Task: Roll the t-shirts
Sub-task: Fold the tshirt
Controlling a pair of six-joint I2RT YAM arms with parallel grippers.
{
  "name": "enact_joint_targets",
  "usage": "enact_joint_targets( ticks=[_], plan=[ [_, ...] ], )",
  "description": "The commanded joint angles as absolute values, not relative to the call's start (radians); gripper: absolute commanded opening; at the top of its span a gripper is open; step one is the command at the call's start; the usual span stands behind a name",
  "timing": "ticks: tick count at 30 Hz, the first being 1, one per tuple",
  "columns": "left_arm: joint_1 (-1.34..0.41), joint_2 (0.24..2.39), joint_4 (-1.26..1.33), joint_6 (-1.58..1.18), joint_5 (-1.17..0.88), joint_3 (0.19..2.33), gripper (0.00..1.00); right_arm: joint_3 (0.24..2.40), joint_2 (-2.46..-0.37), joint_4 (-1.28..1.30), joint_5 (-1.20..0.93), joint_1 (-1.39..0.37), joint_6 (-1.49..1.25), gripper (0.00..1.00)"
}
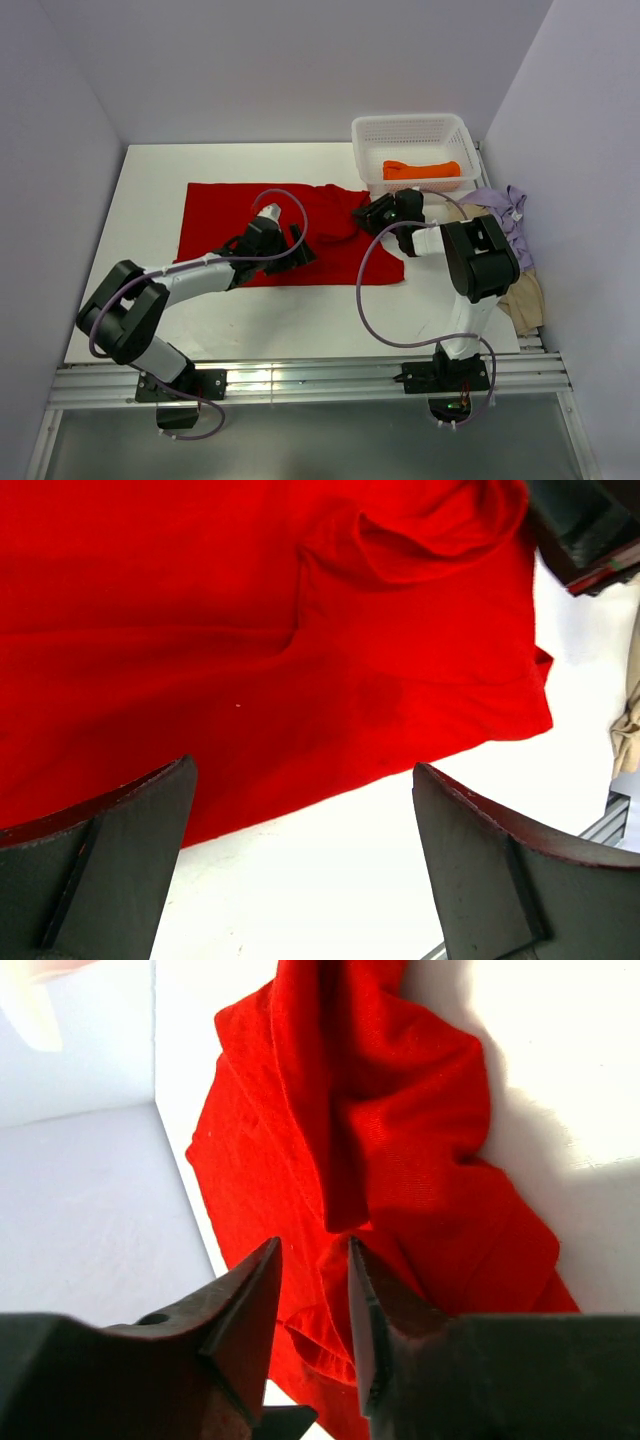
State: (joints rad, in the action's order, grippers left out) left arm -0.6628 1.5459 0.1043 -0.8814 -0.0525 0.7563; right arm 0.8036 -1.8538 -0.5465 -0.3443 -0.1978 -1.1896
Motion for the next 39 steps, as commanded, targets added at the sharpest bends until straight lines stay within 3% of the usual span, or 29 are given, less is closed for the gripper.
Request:
enact_joint_targets(
  ticks=[1,7,16,17,20,26,29,34,39],
  plan=[
    [-0.672,1.493,0.104,-0.887,-0.025,0.75,0.94,0.805,-1.829,-0.612,-0.333,-0.192,-1.209,0.45],
    [-0.672,1.467,0.072,-0.876,-0.009,0.755,0.94,0.704,-1.704,-0.658,-0.269,-0.184,-1.152,0.44],
    [-0.652,1.333,-0.06,-0.83,0.02,0.775,0.96,0.546,-1.364,-0.418,-0.138,-0.183,-0.991,0.44],
    [-0.646,1.315,-0.072,-0.828,0.009,0.77,0.96,0.526,-1.326,-0.375,-0.114,-0.184,-0.977,0.45],
    [-0.623,1.264,-0.092,-0.825,-0.029,0.753,0.96,0.485,-1.166,-0.207,-0.081,-0.192,-0.925,0.6],
    [-0.615,1.241,-0.202,-0.838,-0.005,0.75,0.97,0.379,-1.014,-0.008,-0.037,-0.209,-0.884,0.62],
    [-0.551,1.172,-0.233,-0.836,-0.035,0.692,0.97,0.338,-0.959,0.067,-0.015,-0.21,-0.884,0.61],
    [-0.229,1.042,-0.283,-0.776,-0.216,0.591,0.96,0.212,-0.856,0.055,-0.018,-0.209,-0.952,0.6],
    [-0.15,0.956,-0.307,-0.821,-0.204,0.566,0.96,0.144,-0.79,0.022,-0.002,-0.209,-0.992,0.6]
  ],
)
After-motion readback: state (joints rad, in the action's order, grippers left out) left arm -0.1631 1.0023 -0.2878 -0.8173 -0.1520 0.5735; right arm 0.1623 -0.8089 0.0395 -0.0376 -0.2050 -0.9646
